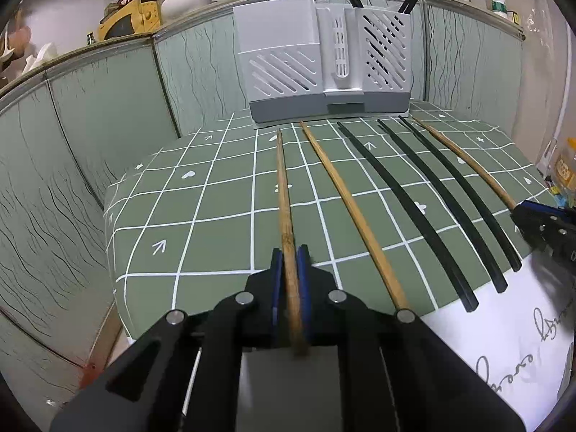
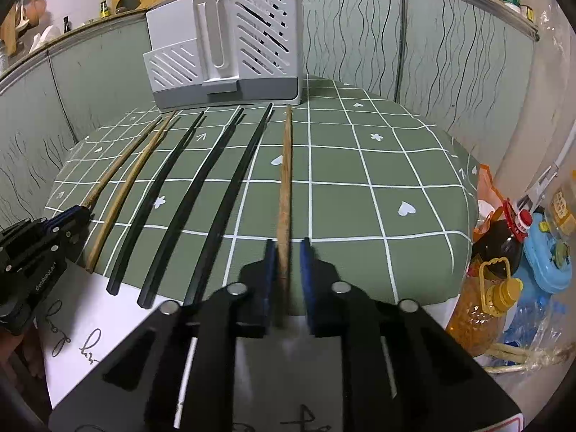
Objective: Organize utensils
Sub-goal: 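Lift both wooden chopsticks upright and carry them toward the white holder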
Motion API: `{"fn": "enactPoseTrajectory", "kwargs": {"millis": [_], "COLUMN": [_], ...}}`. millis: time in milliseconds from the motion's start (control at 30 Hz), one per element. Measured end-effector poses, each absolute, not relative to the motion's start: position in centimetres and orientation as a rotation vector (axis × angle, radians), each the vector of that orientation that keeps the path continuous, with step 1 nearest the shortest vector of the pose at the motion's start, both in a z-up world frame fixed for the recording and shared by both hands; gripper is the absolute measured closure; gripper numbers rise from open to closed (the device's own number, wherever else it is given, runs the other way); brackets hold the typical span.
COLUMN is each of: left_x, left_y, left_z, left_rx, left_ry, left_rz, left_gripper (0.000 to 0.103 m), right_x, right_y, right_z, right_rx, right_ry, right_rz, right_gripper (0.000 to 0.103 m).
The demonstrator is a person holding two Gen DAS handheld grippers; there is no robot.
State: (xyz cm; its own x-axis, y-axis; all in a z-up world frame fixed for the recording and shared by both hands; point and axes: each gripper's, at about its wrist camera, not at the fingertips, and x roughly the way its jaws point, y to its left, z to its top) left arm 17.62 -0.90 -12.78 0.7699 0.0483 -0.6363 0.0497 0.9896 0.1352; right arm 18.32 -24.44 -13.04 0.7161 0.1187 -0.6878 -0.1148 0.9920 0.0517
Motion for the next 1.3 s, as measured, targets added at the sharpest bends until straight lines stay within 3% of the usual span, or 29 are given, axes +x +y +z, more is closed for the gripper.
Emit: {"fn": "enactPoseTrajectory", "kwargs": {"millis": [1300], "left_x": [16.5], "left_y": [3.7], "left_z": [-6.7], "left_rx": [0.014], "left_ry": [0.669], "left_rz": [-0.109], "left_gripper": [0.095], "right_x": [16.2], "right_y": [-27.3], "right_z": [-6.5], "right_rx": [0.033], "right_ry": [0.685], "right_rz": [0.186], "right_gripper": [0.097]}}
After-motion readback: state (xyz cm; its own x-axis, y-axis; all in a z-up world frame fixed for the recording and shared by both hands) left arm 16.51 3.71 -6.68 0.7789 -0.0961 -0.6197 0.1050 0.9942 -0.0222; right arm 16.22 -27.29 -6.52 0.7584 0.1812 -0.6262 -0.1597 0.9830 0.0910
